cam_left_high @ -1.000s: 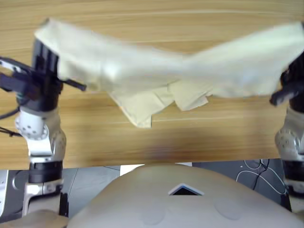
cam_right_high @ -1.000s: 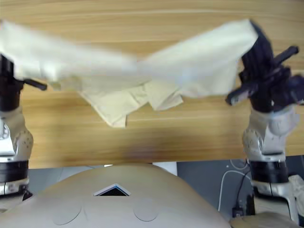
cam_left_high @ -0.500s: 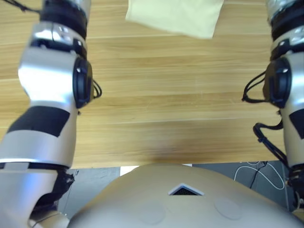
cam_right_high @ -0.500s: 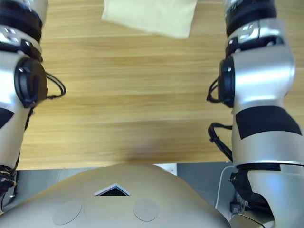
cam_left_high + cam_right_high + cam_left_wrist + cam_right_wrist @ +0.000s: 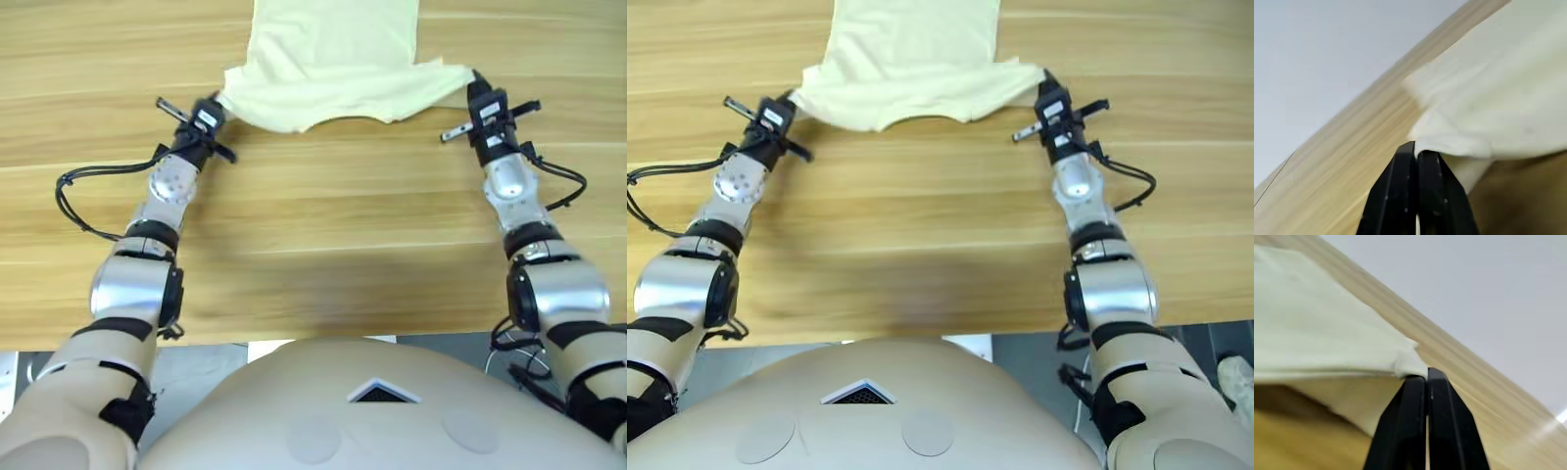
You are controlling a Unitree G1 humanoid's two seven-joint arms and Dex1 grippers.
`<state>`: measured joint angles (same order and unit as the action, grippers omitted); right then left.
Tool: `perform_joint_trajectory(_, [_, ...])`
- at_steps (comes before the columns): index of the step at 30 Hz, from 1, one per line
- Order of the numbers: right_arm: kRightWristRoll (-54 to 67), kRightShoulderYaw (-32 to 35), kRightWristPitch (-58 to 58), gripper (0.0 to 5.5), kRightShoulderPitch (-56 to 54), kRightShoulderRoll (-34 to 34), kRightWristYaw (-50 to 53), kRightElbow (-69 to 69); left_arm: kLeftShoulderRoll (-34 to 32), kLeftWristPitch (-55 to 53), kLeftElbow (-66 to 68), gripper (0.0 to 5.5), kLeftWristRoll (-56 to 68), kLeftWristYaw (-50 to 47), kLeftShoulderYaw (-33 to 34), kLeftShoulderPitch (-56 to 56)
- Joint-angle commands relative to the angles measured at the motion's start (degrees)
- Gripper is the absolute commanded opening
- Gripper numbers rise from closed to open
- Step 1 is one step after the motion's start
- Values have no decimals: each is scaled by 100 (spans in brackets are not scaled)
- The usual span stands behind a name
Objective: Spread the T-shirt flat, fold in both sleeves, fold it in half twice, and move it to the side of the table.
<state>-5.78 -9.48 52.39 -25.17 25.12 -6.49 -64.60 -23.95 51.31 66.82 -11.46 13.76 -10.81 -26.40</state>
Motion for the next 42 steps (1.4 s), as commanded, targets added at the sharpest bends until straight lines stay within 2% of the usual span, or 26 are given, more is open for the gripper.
perform_joint_trajectory(1, [849,-328,494,0,1292,602,-2090,1445,-483,633,-1463,2,1310,1904,-80,1475])
perform_joint_trajectory(4, [1206,-84,163,0,1773,808,-2441,2338,-723,217,-2461,2,2032,2350,191,2024])
perform_joint_trajectory(8, [1972,140,-338,0,2576,1016,-2941,3600,-958,-277,-3615,2,1989,2214,442,2899])
perform_joint_trajectory(11, [2009,272,-609,0,2931,1070,-3104,3914,-1003,-510,-3904,2,1463,1970,506,3252])
perform_joint_trajectory(16, [1363,341,-696,0,3180,1118,-3083,3693,-1116,-679,-3655,2,-450,751,394,3357])
perform_joint_trajectory(20, [884,418,-609,75,3351,1211,-2995,3719,-1056,-654,-4226,74,-528,602,301,3822])
perform_joint_trajectory(25, [748,823,-484,167,3517,1418,-2766,3683,-1306,-727,-5024,161,234,536,895,4440])
perform_joint_trajectory(28, [829,917,-363,210,4005,1614,-2903,4194,-1566,-665,-5359,201,291,792,920,4925])
perform_joint_trajectory(32, [1087,824,-343,215,4590,1894,-3255,5339,-1716,-482,-5983,204,1195,1175,1034,5274])
perform_joint_trajectory(36, [1075,498,-775,215,3957,1475,-3214,6407,-1481,-415,-6582,204,2595,1373,1145,4972])
perform_joint_trajectory(39, [65,-110,-1236,215,2764,473,-2785,6339,-1026,-802,-6645,204,2596,1225,1017,4164])
perform_joint_trajectory(42, [-1919,-806,-1544,219,1745,-189,-1920,5326,-438,-1311,-6157,228,2389,785,1113,3242])
